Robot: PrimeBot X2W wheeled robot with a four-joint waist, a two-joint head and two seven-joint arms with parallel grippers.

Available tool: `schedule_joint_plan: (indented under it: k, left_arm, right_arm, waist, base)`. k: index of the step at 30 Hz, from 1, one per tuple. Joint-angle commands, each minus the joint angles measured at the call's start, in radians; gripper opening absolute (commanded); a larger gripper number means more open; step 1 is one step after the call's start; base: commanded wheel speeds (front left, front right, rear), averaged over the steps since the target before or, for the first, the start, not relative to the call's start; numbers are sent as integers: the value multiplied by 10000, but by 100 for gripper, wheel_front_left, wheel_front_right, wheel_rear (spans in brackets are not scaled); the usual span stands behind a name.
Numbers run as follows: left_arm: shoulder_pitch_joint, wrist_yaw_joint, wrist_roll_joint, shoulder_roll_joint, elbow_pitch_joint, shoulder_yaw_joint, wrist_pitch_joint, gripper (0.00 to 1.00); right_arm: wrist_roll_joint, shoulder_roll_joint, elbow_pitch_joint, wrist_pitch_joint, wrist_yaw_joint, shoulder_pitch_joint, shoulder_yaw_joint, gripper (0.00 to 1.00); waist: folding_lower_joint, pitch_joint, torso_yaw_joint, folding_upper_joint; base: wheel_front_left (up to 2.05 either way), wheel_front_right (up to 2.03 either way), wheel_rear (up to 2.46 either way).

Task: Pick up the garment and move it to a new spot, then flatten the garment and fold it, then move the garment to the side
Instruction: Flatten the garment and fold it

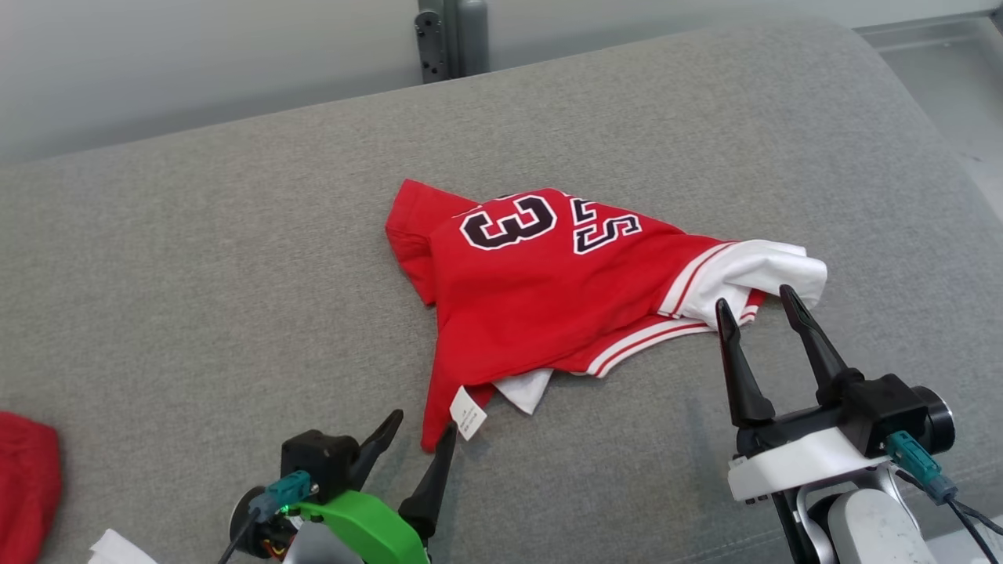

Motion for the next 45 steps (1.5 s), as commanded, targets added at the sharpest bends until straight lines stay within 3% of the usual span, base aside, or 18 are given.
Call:
schedule_joint_plan:
  k: [1,11,12,13,14,18,21,28,33,35,36,41,45]
  left_arm:
    - [-268,-147,13,-184,363,-8,-174,100]
    - [-1597,-1334,475,-1129,3825,-601,-1069,100]
    - [-1673,-1364,430,-1225,4097,-563,-1183,64]
    - [-1784,-1365,496,-1250,4358,-536,-1332,4]
    - [-1905,-1341,588,-1262,4593,-503,-1501,0]
    - [-2138,-1240,799,-1181,4983,-320,-2057,0]
    - [-1965,-857,1036,-778,4491,-182,-2261,0]
    - [-178,779,1659,969,1852,-54,-1834,0]
    - [1076,1628,1744,1544,652,-67,-1696,1]
    - [1260,1552,1627,1299,757,-116,-1920,73]
    - [1332,1531,1555,1195,949,-140,-1980,100]
    - [1444,1243,991,812,1248,0,-1981,100]
    - [1686,1315,462,1504,307,-62,-424,100]
  right_arm:
    - [-86,-22,-14,-6,-6,-56,37,100]
    - [-2,-23,18,-6,-7,-372,362,100]
    - [22,-22,7,-6,-7,-362,341,100]
    - [30,-20,-4,-6,-7,-342,337,100]
    - [41,-20,-7,-6,-7,-308,318,100]
    - [51,-23,11,-6,-7,16,131,100]
    - [12,-23,87,-8,-7,196,5,100]
    - [75,-25,190,-8,-7,590,-32,100]
    - [37,-23,223,-6,-7,608,57,100]
    - [-26,-25,253,-6,-7,629,79,100]
    - [-48,-26,262,-6,-7,627,109,100]
    - [-128,-28,261,-8,-7,513,146,100]
    - [-131,-23,210,-6,-7,439,138,100]
  waist:
    - [0,-117,415,0]
    - [0,341,4,0]
    - [0,364,-22,0]
    - [0,378,-37,0]
    - [0,372,-41,0]
    - [0,184,193,0]
    - [0,-60,546,0]
    - [0,-610,1464,0]
    - [0,-617,1917,0]
    - [0,-609,2034,0]
    - [0,-595,2053,0]
    - [0,-506,1913,0]
    - [0,-503,1536,0]
  base:
    - [0,0,0]
    - [0,0,0]
    - [0,0,0]
    - [0,0,0]
    - [0,0,0]
    - [0,0,0]
    - [0,0,0]
    - [0,0,0]
    - [0,0,0]
    - [0,0,0]
    - [0,0,0]
    - [0,0,0]
    - [0,0,0]
